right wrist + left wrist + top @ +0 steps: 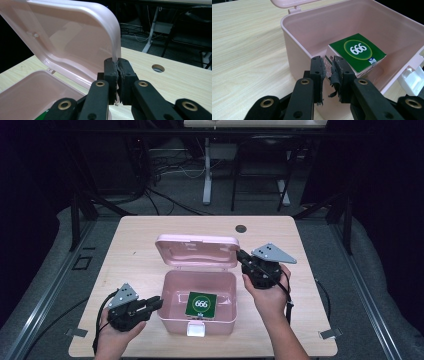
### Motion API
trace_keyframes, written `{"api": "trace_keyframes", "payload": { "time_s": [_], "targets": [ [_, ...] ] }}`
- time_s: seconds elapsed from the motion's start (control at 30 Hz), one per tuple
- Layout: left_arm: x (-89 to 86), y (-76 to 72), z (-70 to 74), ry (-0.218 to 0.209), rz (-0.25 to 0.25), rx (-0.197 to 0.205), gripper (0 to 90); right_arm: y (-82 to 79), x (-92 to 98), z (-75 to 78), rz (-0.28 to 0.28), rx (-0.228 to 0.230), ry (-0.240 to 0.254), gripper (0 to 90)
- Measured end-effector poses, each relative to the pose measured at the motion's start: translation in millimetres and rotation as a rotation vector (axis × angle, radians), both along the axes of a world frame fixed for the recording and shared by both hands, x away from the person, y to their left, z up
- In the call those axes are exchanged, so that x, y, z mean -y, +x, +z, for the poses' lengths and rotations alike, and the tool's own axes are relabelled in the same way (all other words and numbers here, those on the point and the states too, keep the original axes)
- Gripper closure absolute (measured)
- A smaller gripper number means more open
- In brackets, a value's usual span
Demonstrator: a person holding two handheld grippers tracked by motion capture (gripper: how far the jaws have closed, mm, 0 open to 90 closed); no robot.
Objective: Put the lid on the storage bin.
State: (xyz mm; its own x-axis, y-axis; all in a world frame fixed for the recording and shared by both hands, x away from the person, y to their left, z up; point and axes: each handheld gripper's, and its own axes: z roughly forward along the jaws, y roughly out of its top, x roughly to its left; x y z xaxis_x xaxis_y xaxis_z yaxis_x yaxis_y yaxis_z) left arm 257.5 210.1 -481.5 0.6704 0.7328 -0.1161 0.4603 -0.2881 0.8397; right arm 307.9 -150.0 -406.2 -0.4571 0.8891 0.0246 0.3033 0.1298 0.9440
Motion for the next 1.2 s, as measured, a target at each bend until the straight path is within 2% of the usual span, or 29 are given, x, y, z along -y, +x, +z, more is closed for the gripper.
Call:
{"api": "trace_keyframes", "payload": {
  "time_s": [0.13, 0.23, 0.53, 0.87, 0.97, 1.2],
  "targets": [
    [-0.6, 1.2, 0.9, 0.003, -0.009, -0.004, 77.6, -3.7, -0.5, -0.6, 0.001, 0.005, -0.009, 86.4],
    [-1.2, 2.3, 2.4, -0.015, -0.011, -0.004, 76.4, -7.3, -0.7, -1.4, 0.001, 0.011, -0.021, 86.5],
    [-6.7, 1.4, 10.3, -0.021, 0.033, 0.041, 71.5, -15.4, -0.6, -3.5, 0.006, 0.01, -0.019, 86.0],
    [-13.1, 6.8, 31.4, -0.02, 0.081, 0.08, 66.2, -18.1, 0.7, -4.9, 0.015, 0.004, -0.005, 85.4],
    [-9.9, 10.5, 40.0, -0.01, 0.085, 0.105, 64.4, -19.7, 1.3, -5.8, 0.02, 0.001, 0.0, 85.3],
    [-1.0, 21.3, 56.6, -0.03, 0.089, 0.127, 65.7, -22.1, 2.6, -6.5, 0.031, -0.002, -0.003, 85.1]
  ]
}}
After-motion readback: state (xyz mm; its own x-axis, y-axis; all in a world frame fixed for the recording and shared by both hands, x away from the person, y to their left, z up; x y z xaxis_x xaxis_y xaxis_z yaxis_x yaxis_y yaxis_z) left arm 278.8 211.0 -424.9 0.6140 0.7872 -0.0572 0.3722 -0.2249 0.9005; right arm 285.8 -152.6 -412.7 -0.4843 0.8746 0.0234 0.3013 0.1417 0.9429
